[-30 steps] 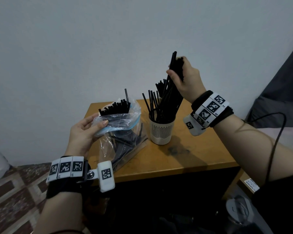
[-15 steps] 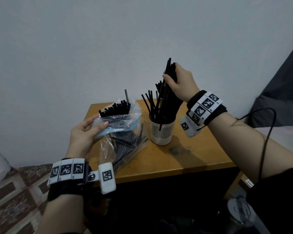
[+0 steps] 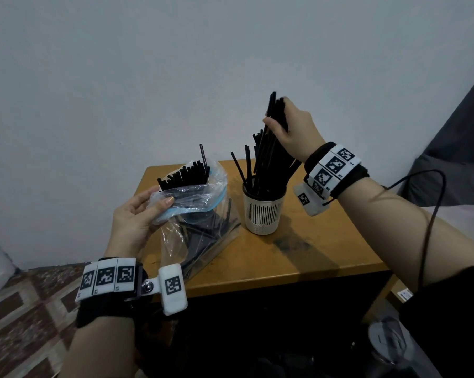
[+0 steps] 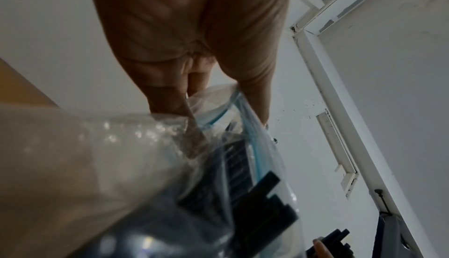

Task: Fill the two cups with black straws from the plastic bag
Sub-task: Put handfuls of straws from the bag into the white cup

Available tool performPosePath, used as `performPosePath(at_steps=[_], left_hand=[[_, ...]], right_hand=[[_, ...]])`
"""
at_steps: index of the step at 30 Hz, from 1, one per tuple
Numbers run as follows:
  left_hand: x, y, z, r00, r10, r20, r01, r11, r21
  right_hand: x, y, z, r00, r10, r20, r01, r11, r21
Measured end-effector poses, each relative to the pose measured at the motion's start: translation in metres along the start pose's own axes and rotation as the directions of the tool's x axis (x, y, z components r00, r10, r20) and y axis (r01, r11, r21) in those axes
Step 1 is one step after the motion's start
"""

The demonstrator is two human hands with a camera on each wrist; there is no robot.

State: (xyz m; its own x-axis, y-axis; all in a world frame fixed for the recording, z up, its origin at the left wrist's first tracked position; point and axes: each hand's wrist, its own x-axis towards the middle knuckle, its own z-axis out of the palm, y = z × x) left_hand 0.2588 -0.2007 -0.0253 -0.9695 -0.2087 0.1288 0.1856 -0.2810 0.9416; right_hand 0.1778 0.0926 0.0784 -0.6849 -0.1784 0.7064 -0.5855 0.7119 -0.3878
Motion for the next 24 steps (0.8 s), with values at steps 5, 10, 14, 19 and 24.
performPosePath(at_steps=[5, 10, 14, 19, 24], left_hand=[[0.001, -0.002, -0.002, 1.0, -0.003, 0.009, 0.003, 1.0, 0.001], [0.002, -0.002, -0.005, 1.0, -0.003, 0.005, 0.003, 1.0, -0.003], [0.003, -0.003, -0.005, 1.0, -0.01, 0.002, 0.01, 1.0, -0.017], [0.003, -0.004, -0.003, 1.0, -0.007, 0.017, 0.007, 1.0, -0.017], [0.003, -0.004, -0.003, 1.0, -0.01, 0.022, 0.011, 1.0, -0.018]], right_hand=[[-0.01, 0.002, 0.01, 0.998, 0.032, 0.05, -0.034, 0.998, 0.045], [-0.012, 0.0, 0.006, 0.998, 0.057, 0.001, -0.057, 0.993, 0.1], [-0.013, 0.001, 0.003, 1.0, 0.017, -0.019, -0.014, 0.99, 0.141], [-0.015, 0.003, 0.002, 1.0, -0.007, -0.027, 0.01, 0.993, 0.114], [-0.02, 0.004, 0.005, 0.999, 0.043, -0.001, -0.043, 0.988, 0.149]])
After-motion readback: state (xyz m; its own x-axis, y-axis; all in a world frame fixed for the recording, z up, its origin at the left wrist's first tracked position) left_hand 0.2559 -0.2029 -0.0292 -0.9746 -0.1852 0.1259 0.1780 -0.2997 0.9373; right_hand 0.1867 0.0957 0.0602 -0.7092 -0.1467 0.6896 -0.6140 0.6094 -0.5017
